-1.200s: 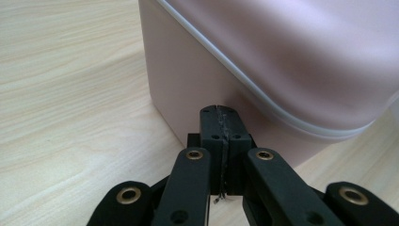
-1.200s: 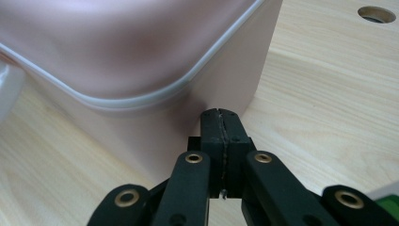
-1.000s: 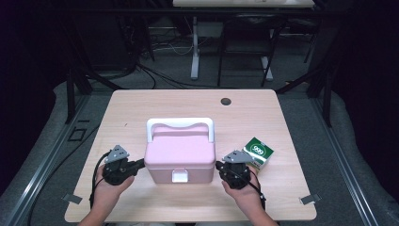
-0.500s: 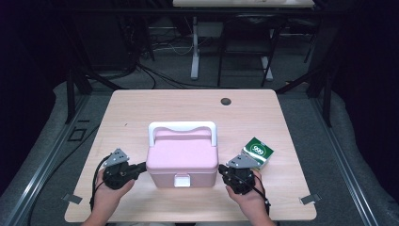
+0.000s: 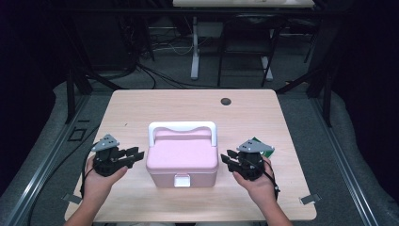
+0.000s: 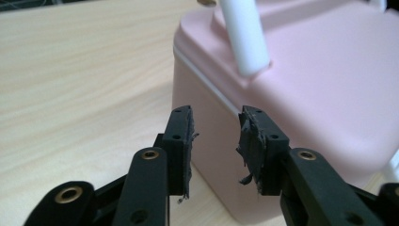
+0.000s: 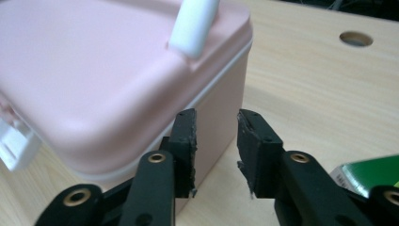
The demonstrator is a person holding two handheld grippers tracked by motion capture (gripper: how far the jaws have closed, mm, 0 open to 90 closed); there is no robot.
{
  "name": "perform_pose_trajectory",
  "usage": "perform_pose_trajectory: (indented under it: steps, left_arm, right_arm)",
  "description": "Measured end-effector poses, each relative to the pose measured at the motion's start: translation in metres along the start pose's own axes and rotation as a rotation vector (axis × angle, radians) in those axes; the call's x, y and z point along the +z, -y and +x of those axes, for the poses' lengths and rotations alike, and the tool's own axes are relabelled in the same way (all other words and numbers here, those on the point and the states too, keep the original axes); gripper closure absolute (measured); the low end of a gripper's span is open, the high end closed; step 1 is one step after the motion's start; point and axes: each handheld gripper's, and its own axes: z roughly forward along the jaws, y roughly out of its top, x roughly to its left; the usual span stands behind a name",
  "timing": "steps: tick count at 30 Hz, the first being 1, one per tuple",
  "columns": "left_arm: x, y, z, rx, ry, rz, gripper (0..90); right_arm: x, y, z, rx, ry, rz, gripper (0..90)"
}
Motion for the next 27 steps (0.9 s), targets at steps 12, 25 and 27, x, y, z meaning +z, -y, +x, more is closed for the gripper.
perform_pose_trajectory:
  steps: [12, 25, 27]
  left_arm:
    - [-0.004, -0.035, -0.01, 0.047, 0.038, -0.003, 55.3]
    - [0.022, -0.042, -0.012, 0.032, 0.06, 0.02, 53.8]
    - [0.024, -0.042, -0.011, 0.019, 0.074, 0.021, 54.8]
  right_arm:
    - [-0.003, -0.036, -0.007, 0.031, -0.139, -0.025, 51.9]
    - [0.022, -0.047, -0.005, 0.043, -0.174, -0.021, 50.4]
    - [0.024, -0.047, -0.005, 0.047, -0.177, -0.021, 50.7]
